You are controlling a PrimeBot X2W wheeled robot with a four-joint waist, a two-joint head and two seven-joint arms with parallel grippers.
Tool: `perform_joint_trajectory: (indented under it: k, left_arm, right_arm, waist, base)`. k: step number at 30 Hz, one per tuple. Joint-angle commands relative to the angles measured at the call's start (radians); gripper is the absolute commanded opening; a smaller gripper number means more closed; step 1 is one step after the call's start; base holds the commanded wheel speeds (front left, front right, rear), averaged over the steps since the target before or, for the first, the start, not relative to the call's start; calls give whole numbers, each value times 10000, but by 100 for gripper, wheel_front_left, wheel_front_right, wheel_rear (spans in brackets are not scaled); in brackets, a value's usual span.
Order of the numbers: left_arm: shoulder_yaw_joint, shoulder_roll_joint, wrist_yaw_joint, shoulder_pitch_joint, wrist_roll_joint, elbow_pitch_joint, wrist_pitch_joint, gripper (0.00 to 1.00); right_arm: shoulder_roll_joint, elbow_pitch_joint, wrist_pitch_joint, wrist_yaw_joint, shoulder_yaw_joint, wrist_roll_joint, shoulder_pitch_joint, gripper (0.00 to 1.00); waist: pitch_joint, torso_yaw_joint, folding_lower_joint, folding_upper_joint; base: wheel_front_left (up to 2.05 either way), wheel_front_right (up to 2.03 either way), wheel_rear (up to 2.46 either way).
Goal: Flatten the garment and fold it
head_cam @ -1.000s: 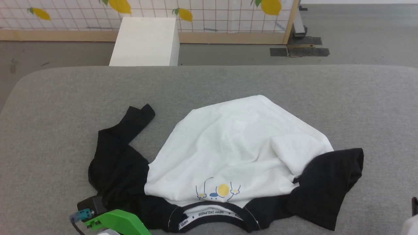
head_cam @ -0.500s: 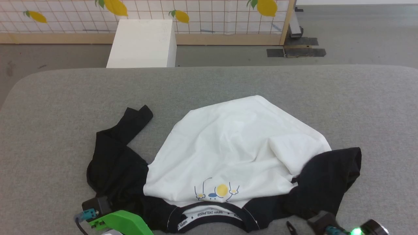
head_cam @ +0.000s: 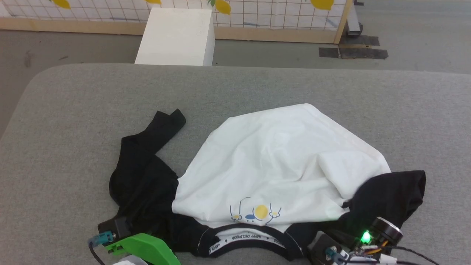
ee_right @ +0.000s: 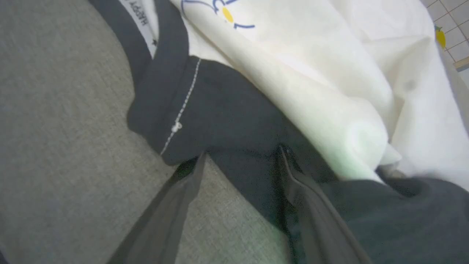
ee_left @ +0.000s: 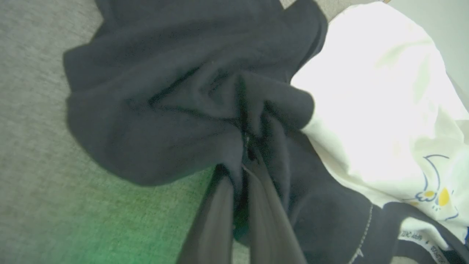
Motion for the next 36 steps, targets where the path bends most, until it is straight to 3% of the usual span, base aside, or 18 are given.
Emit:
perform_joint_trajectory:
  k: [1, 3, 6, 7, 13, 17, 23, 29, 36]
  left_arm:
    - [-12, 3, -26, -44, -103, 173, 8, 0]
    - [-28, -18, -43, -80, -121, 224, -16, 0]
    - [-40, -38, -69, -128, -148, 291, -57, 0]
    - [-42, -41, -75, -135, -154, 309, -70, 0]
    - [67, -37, -236, -191, -248, 68, -397, 0]
    - [294, -68, -526, -254, -555, -866, -682, 0]
    - [543, 82, -845, -677, -973, -3047, -566, 0]
    - [595, 385, -827, -1973, -1367, -5021, 406, 0]
    - [741, 569, -460, -4001, -1896, -5993, 1612, 0]
  right_arm:
    - [-40, 253, 195, -19, 122, 169, -238, 100]
    - [-41, 482, 376, -19, 229, 348, -514, 100]
    - [112, 795, 551, -19, 26, 570, -774, 3]
    - [173, 843, 530, -19, -73, 609, -807, 0]
    - [808, 245, 116, -19, -1704, 982, -466, 0]
    - [1276, -1319, -36, -19, -3117, 1056, 101, 0]
    - [1306, -3854, 397, -19, -3856, 1395, 418, 0]
    - [518, -5613, 1470, -19, -3974, 1889, -308, 0]
    - [-723, -6351, 2616, -19, -4276, 2584, -2137, 0]
  waist:
    - [91, 89, 0, -1]
    - [130, 134, 0, -1]
    - [162, 176, 0, -1]
    - [162, 184, 0, -1]
    - [-19, 148, 0, -1]
    - [-246, -14, 0, -1]
    - [-583, -358, 0, -1]
    - [-775, -603, 0, -1]
    - [-655, -875, 0, -1]
  base:
    - [0, 0, 0]
    - [0, 0, 0]
    - [0, 0, 0]
    - [0, 0, 0]
    - [0, 0, 0]
    - [0, 0, 0]
    - [0, 0, 0]
    - [0, 0, 0]
    - [0, 0, 0]
